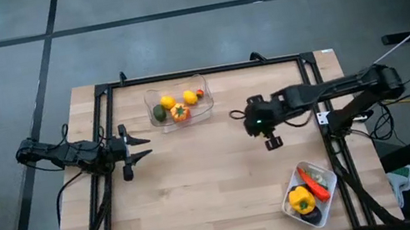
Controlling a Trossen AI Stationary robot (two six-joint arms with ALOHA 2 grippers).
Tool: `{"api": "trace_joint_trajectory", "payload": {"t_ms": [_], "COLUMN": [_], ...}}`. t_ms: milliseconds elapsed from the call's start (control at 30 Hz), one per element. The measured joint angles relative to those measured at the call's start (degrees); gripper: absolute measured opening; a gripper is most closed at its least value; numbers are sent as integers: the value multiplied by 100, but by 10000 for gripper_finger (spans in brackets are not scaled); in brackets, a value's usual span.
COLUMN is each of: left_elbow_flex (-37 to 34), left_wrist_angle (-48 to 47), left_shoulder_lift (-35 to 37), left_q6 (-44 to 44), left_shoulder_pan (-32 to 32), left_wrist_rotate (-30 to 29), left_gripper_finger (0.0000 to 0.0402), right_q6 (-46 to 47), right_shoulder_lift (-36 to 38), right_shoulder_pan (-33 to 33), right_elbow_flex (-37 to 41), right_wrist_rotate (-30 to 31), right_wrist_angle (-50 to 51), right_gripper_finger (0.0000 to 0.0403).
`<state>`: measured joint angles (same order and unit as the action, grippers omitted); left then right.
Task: Sort produce into baskets
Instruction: Return to Home Position
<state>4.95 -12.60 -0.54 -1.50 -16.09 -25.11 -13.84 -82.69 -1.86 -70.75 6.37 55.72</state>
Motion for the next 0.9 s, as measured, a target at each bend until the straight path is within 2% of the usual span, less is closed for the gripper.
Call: {"api": "trace_joint_trajectory", "payload": {"t_ms": [333, 533, 667, 900], "left_elbow_flex": [0, 0, 1, 2], "left_wrist_angle": [0, 0, 0, 0], "left_shoulder_lift": [0, 2, 2, 0], "left_q6": [0, 0, 0, 0], "left_shoulder_pan": [1, 1, 1, 1], "left_wrist_rotate": [-1, 0, -1, 3], "left_gripper_finger": [155, 155, 155, 155], "right_q6": [361, 659, 906, 957], "right_shoulder_lift": [1791, 2670, 3252, 4315], "right_shoulder_pan": [4, 4, 4, 4], "right_elbow_flex": [3092, 4605, 5265, 5889], "right_wrist_rotate": [-2, 0, 0, 56], "right_wrist_angle": [-3426, -5122, -5707, -5930], "right_gripper_finger": [15, 10, 10, 10]}}
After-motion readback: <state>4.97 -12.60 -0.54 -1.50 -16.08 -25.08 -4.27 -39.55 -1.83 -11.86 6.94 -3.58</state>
